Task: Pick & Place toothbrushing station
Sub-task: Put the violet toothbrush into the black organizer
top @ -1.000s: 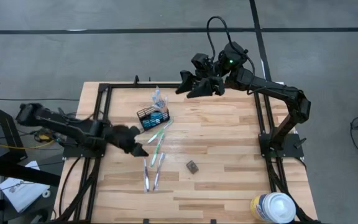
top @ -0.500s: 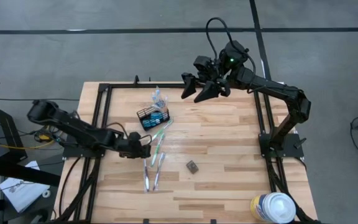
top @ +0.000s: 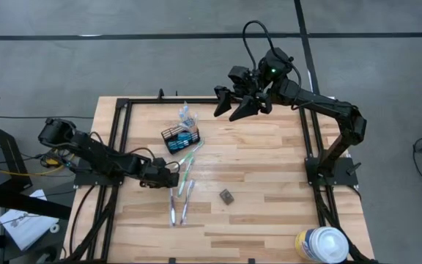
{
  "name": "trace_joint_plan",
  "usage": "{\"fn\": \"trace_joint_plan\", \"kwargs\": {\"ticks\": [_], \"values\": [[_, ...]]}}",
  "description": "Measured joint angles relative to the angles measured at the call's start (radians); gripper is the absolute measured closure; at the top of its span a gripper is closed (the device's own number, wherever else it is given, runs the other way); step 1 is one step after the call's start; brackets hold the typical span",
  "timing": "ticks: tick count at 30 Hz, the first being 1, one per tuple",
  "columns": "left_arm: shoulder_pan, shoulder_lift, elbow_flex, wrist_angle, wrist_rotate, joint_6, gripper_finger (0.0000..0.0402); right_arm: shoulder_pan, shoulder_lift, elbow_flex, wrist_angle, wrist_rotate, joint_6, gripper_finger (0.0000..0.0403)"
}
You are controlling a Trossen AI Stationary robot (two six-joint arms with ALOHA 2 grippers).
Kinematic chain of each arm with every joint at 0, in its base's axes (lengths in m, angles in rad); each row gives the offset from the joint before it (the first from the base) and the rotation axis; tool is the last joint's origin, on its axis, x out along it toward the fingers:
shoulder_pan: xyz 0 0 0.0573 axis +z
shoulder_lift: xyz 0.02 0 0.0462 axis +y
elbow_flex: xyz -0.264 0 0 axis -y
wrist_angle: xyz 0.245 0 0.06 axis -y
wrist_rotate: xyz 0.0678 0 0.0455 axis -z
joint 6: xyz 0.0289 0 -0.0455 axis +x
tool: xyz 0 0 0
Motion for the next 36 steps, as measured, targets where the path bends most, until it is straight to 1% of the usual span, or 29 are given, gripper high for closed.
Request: {"fn": "trace_joint_plan", "kwargs": {"ticks": [4, 9, 10, 14, 18, 23, 26, 29, 33, 36], "values": [[0.0, 0.016, 0.001, -0.011, -0.005, 0.002, 0.0264, 0.001, 0.0, 0.0, 0.0, 0.0, 0.0, 0.0147], [0.003, 0.016, -0.002, -0.001, -0.014, 0.039, 0.0373, 0.003, 0.0, 0.0, 0.0, 0.001, 0.0, 0.0147], [0.004, 0.017, -0.001, 0.014, -0.019, 0.047, 0.0385, 0.003, 0.0, 0.0, -0.001, 0.001, 0.0, 0.0147], [0.004, 0.017, -0.001, 0.023, -0.036, 0.066, 0.0391, 0.003, 0.0, 0.0, -0.001, 0.006, 0.0, 0.0147], [0.001, -0.018, -0.003, 0.112, -0.123, 0.106, 0.0397, 0.003, 0.0, 0.0, -0.001, 0.008, 0.0, 0.0147], [0.001, -0.135, -0.003, 0.16, -0.319, 0.149, 0.0401, 0.002, 0.0, 0.0, 0.0, 0.027, 0.0, 0.0147], [0.001, -0.225, -0.002, 0.164, -0.437, 0.224, 0.0401, 0.001, 0.0, 0.0, 0.0, 0.031, -0.003, 0.0147], [0.002, -0.318, -0.002, 0.172, -0.562, 0.382, 0.0401, 0.0, 0.0, 0.0, 0.0, 0.05, -0.004, 0.0147], [0.004, -0.44, -0.002, 0.179, -0.717, 0.68, 0.0401, 0.0, 0.0, 0.0, 0.004, 0.084, -0.003, 0.0147], [0.021, -0.512, -0.002, 0.177, -0.8, 0.887, 0.0401, 0.0, 0.0, 0.0, 0.003, 0.112, 0.0, 0.0147]]}}
